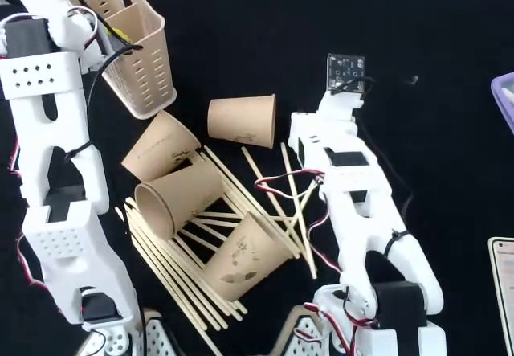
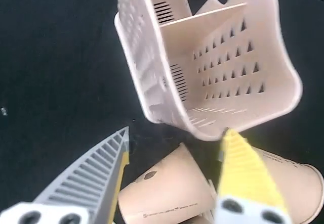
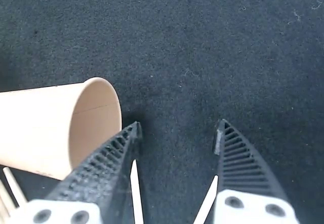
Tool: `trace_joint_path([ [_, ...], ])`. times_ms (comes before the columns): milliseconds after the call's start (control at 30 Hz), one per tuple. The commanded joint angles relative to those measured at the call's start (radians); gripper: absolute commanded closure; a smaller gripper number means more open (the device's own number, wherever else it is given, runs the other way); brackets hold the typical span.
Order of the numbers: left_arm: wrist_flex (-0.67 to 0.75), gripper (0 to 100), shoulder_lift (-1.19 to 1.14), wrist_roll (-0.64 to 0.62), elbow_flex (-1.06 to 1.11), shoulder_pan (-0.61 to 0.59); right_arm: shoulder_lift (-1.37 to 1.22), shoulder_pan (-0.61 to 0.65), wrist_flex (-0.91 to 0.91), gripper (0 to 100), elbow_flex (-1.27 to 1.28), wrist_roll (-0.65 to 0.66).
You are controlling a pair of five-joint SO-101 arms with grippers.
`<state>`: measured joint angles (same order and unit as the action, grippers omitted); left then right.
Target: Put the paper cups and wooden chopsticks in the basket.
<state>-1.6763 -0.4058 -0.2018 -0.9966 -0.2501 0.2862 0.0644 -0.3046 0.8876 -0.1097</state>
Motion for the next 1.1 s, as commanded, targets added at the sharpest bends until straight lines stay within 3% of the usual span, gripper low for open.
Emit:
trace_joint_path([
  [0, 0.028, 80, 0.034, -0.009, -0.008, 0.033, -0.015, 0.011, 0.026, 75.9, -0.005, -0.005],
  [133, 0.054, 78, 0.043, -0.023, -0.008, 0.042, -0.076, 0.011, 0.026, 75.9, -0.041, -0.005],
  [267, 0.052, 70, 0.038, -0.163, -0.008, 0.033, -0.153, 0.011, 0.021, 75.9, -0.093, -0.005],
  [767, 0.052, 70, 0.018, -0.239, 0.045, -0.021, -0.209, 0.011, 0.018, 75.9, -0.128, 0.069],
  [1067, 0.049, 97, -0.072, -0.236, 0.028, 0.050, -0.209, 0.011, 0.020, 75.9, -0.128, 0.071],
])
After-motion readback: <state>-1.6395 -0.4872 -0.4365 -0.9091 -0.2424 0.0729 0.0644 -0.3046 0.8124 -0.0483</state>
